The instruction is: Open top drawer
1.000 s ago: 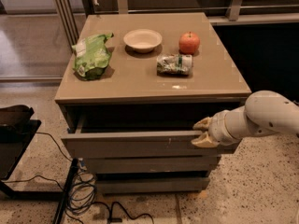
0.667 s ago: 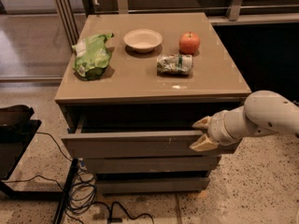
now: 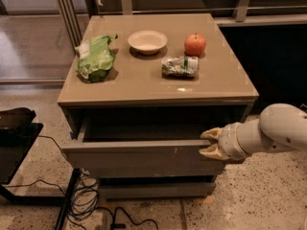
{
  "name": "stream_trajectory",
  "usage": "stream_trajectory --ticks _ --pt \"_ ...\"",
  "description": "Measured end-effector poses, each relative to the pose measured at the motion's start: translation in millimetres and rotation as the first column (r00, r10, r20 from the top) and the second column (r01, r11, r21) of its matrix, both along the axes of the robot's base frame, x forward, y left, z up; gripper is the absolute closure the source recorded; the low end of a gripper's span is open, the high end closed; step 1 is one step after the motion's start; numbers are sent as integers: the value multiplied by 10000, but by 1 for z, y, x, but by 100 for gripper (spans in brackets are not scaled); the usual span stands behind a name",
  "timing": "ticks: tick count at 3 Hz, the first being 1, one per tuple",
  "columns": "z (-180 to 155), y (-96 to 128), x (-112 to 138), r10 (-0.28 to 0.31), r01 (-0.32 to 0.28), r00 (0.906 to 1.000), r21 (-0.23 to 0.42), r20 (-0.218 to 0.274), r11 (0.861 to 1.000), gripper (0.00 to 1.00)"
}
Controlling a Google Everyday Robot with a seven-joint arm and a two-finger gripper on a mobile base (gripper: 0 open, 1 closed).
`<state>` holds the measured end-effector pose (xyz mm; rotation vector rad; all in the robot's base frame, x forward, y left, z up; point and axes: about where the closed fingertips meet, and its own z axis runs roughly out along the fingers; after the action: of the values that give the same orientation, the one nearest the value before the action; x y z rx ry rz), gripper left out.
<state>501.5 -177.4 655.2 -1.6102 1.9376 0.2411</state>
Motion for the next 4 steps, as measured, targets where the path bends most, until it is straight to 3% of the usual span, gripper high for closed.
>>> stream_trajectory --ticks 1,2,4 --pt "4 0 -1 3 -3 10000 0 -2 10000 100" --pt "18 8 -31 141 -143 9991 62 411 9999 100" --pt "19 9 -29 142 -145 9991 62 410 9999 58"
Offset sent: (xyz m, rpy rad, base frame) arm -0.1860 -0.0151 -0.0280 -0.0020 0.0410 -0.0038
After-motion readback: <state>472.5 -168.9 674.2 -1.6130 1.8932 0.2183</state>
